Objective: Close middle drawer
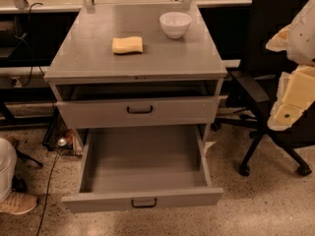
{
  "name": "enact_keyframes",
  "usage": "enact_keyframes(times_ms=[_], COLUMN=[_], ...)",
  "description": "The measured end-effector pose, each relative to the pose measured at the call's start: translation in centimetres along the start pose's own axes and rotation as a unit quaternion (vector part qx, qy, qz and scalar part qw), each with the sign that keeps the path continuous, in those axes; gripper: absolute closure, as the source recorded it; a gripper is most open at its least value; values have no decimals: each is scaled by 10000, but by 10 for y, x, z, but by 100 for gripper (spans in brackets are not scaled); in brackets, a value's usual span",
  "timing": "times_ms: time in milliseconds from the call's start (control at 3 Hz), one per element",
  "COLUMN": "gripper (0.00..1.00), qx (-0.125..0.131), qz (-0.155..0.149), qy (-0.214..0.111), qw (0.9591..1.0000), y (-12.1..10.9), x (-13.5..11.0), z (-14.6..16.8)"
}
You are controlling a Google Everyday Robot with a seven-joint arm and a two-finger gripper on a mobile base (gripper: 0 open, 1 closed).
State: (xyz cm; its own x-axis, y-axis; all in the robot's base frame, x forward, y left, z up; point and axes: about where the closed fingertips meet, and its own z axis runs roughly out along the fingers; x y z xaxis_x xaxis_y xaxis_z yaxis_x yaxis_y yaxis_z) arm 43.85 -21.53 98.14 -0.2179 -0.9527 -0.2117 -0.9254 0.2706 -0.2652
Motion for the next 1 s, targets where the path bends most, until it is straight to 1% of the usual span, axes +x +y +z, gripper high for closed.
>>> enact_keyframes(times_ms=[333,667,1000], gripper=[0,0,0], qx=[1,-159,-485], qz=[0,210,704], qy=[0,32,11], qw=[10000,9996,9963], y=[0,11,38], x=[0,11,32], z=[0,23,77])
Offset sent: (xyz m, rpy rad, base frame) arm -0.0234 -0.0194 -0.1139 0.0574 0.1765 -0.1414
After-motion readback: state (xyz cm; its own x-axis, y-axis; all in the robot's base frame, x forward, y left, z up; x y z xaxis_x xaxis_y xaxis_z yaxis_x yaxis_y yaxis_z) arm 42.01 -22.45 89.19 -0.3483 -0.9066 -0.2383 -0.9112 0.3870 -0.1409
